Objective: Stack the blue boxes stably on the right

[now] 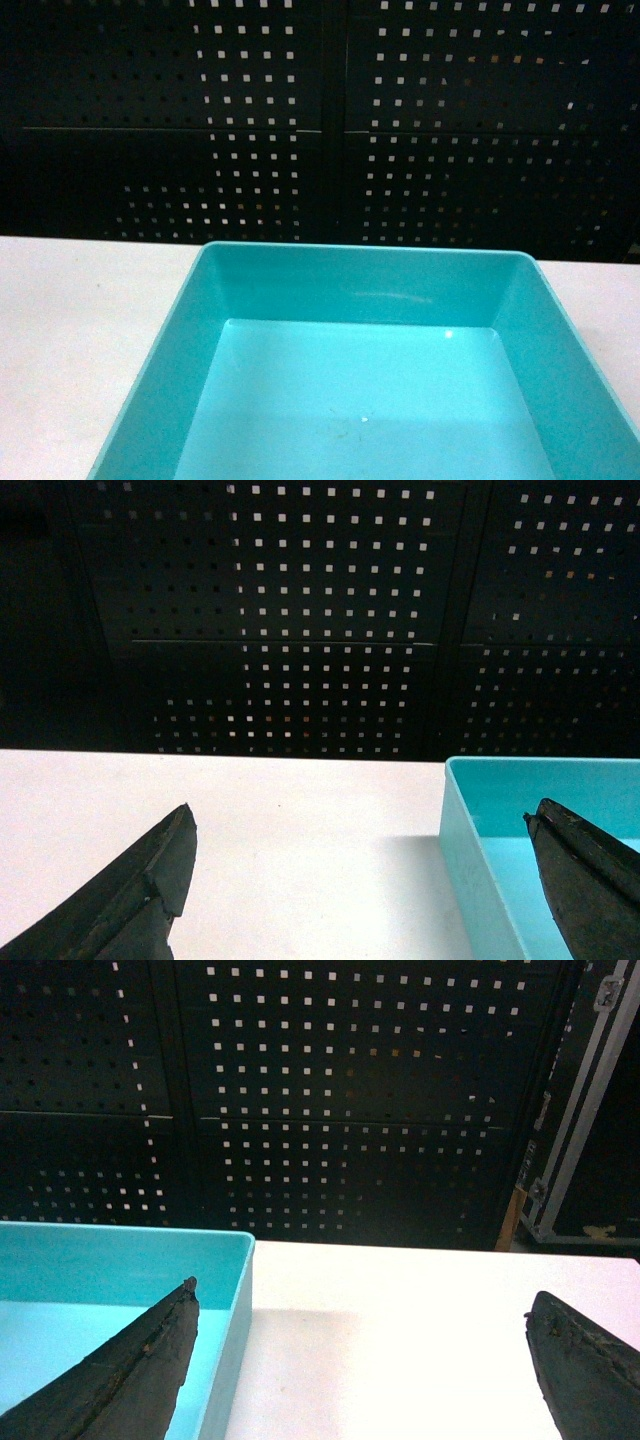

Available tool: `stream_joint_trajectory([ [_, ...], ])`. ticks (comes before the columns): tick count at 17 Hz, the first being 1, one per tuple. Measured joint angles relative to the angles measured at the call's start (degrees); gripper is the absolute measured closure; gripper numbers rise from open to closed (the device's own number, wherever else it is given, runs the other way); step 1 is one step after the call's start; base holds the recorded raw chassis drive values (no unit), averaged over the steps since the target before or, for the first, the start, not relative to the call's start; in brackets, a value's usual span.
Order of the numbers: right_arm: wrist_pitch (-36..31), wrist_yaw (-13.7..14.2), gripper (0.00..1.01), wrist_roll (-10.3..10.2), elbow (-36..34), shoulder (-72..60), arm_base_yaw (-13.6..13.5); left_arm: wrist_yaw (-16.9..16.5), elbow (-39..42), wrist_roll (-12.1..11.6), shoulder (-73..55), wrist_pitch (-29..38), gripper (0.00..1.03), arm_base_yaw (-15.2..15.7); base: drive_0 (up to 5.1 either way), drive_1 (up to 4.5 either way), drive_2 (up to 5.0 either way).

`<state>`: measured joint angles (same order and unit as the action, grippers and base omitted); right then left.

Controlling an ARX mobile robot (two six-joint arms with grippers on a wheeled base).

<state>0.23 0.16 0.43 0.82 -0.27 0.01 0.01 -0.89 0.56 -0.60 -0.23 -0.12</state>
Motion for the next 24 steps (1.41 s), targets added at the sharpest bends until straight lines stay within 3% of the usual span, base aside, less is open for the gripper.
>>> stream_joint_trajectory([
  [24,0.00,0.00,0.03,0.00,0.00,0.00,0.00,0.00,0.00,0.00,0.00,0.00,0.05,0.00,0.0,0.00,0.0],
])
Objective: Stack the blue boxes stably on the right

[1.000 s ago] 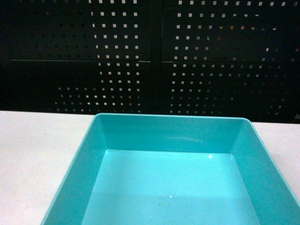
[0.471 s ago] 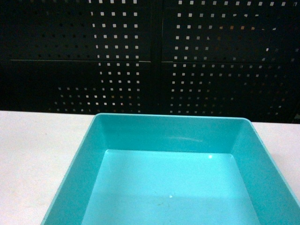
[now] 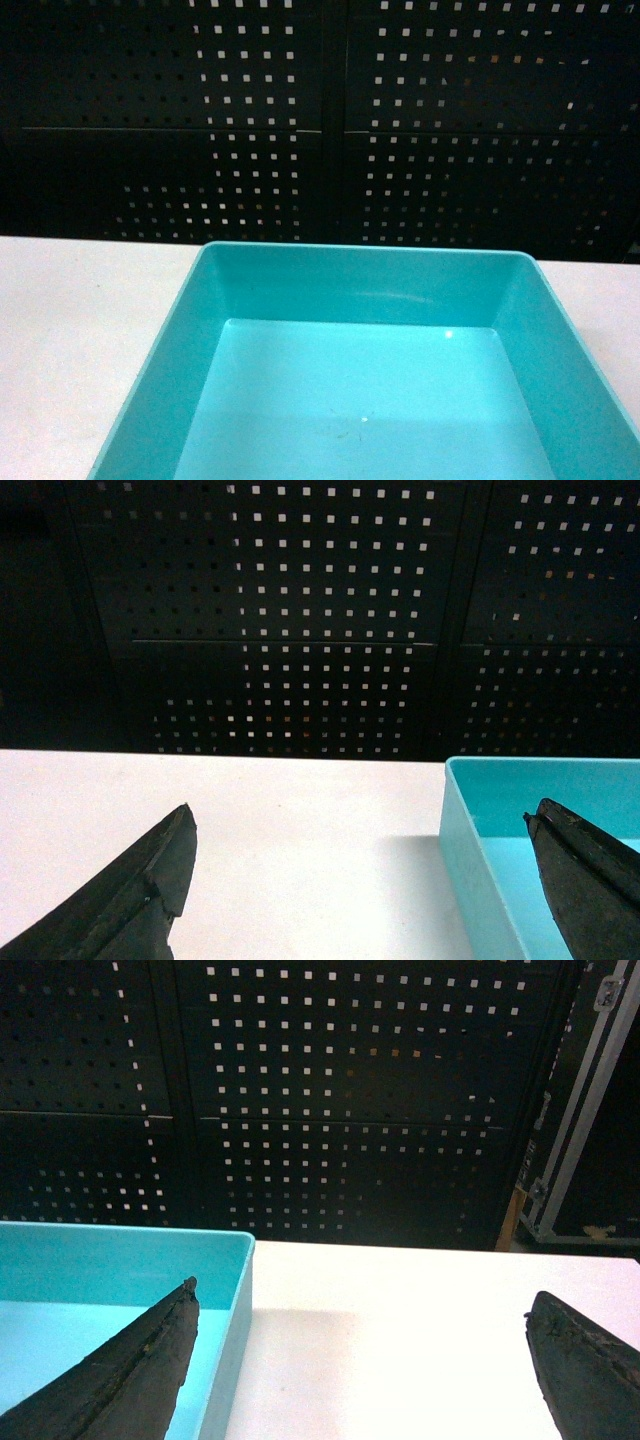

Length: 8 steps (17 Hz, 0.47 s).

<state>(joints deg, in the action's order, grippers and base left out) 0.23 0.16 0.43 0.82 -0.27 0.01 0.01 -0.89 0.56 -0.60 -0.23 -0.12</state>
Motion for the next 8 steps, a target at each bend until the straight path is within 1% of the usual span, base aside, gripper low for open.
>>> stream_joint_trajectory([
  [4,0.00,0.00,0.03,0.00,0.00,0.00,0.00,-0.11,0.00,0.00,-0.09,0.35,0.05,0.02,0.0,0.00,0.0],
  [5,-3.02,-0.22,0.03,0.07,-0.02,-1.01,0.07,-0.83,0.02,0.28,-2.34,4.22,0.05,0.15,0.0,0.00,0.0],
  [6,-6.08,-0.70,0.03,0.07,-0.02,-3.89,0.17,-1.03,0.02,0.28,-6.27,6.93,0.05,-0.44,0.0,0.00,0.0],
  [8,-10.91,-2.16,0.03,0.04,-0.02,-9.62,2.16,-1.92,0.02,0.28,-12.33,11.63,0.05,-0.85,0.0,0.00,0.0],
])
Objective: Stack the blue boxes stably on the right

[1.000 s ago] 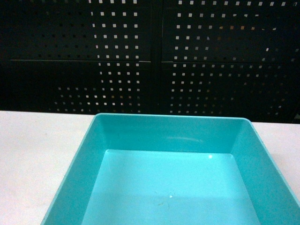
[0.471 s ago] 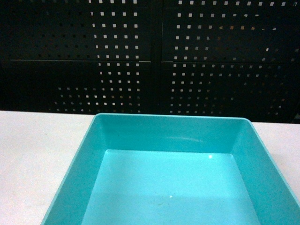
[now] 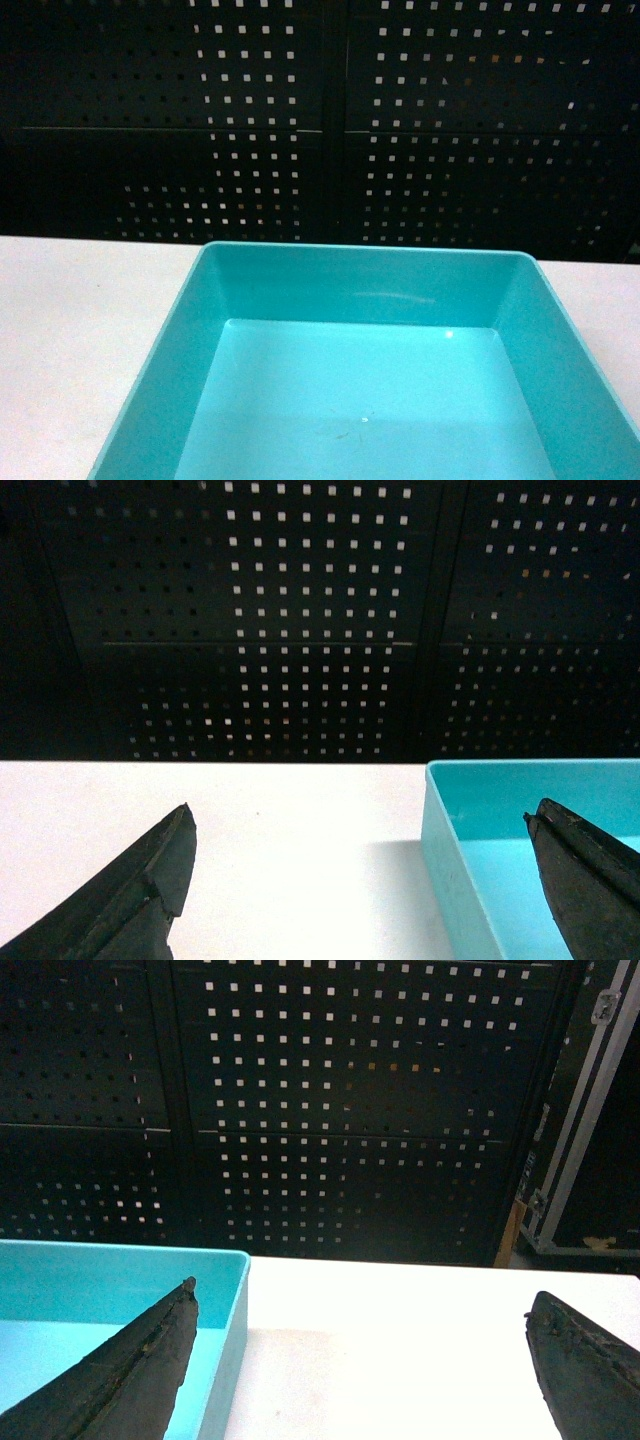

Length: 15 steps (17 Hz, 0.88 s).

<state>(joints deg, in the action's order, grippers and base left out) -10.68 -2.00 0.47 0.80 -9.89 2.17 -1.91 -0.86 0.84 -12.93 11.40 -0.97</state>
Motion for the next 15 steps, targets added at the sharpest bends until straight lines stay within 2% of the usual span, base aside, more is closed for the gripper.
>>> stream_joint_trajectory([
  [1,-4.61,-1.29,0.03,0.02,0.07,-4.63,0.83,-1.33,-0.07,0.02,-4.42,2.84,0.05,0.07,0.0,0.00,0.0],
  [3,-11.26,-2.67,0.03,0.24,0.92,-14.73,0.55,-3.65,-1.33,-0.31,-13.66,7.39,0.05,0.04,0.0,0.00,0.0],
  [5,-17.20,-3.76,0.03,0.90,5.79,-26.51,-1.55,-7.76,-6.71,-1.03,-25.42,13.51,0.05,0.57,0.0,0.00,0.0],
  [11,-19.87,-3.82,0.03,1.14,8.85,-32.94,-3.28,-9.18,-10.60,-1.29,-32.00,15.78,0.05,0.96,0.0,0.00,0.0],
  [12,-20.04,-3.76,0.03,1.16,10.54,-35.76,-4.22,-9.22,-12.70,-1.20,-35.28,14.88,0.05,0.96,0.0,0.00,0.0],
  [13,-21.77,-2.86,0.03,1.73,13.31,-40.04,-5.51,-8.24,-15.50,-0.76,-40.57,15.72,0.05,0.35,0.0,0.00,0.0],
  [15,-24.30,-1.86,0.03,2.67,19.23,-50.21,-7.08,-6.51,-23.41,-0.44,-48.94,13.86,0.05,-2.84,0.0,0.00,0.0],
])
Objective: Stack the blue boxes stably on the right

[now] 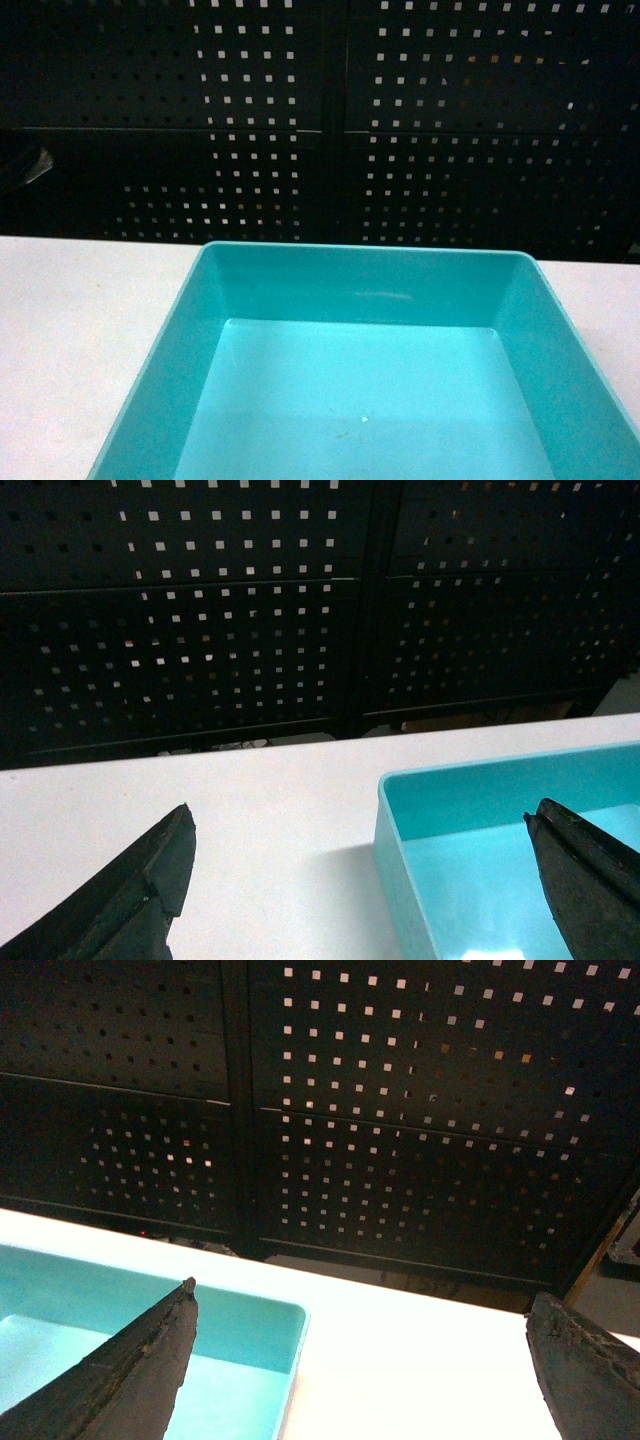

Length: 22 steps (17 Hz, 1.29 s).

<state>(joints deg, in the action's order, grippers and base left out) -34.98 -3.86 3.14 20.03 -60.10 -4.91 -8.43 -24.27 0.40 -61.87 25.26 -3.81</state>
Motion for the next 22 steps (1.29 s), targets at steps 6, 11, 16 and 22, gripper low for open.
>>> stream_joint_trajectory([
  [6,8.66,3.02,0.03,3.96,17.88,-22.21,-4.94,4.15,-19.02,0.70,-20.00,-14.56,0.05,-6.78,0.0,0.00,0.0],
  [11,5.64,5.20,0.03,4.50,13.51,-32.48,-5.44,9.86,-15.15,2.60,-30.25,-11.15,0.05,-10.67,0.0,0.00,0.0],
  [16,2.34,5.40,0.03,5.40,10.75,-38.14,-3.26,9.84,-11.82,3.48,-35.10,-7.15,0.05,-9.84,0.0,0.00,0.0],
  [22,-0.90,6.60,0.13,4.81,8.68,-43.06,-4.02,11.37,-10.54,5.90,-38.73,-5.42,0.05,-11.04,0.0,0.00,0.0],
])
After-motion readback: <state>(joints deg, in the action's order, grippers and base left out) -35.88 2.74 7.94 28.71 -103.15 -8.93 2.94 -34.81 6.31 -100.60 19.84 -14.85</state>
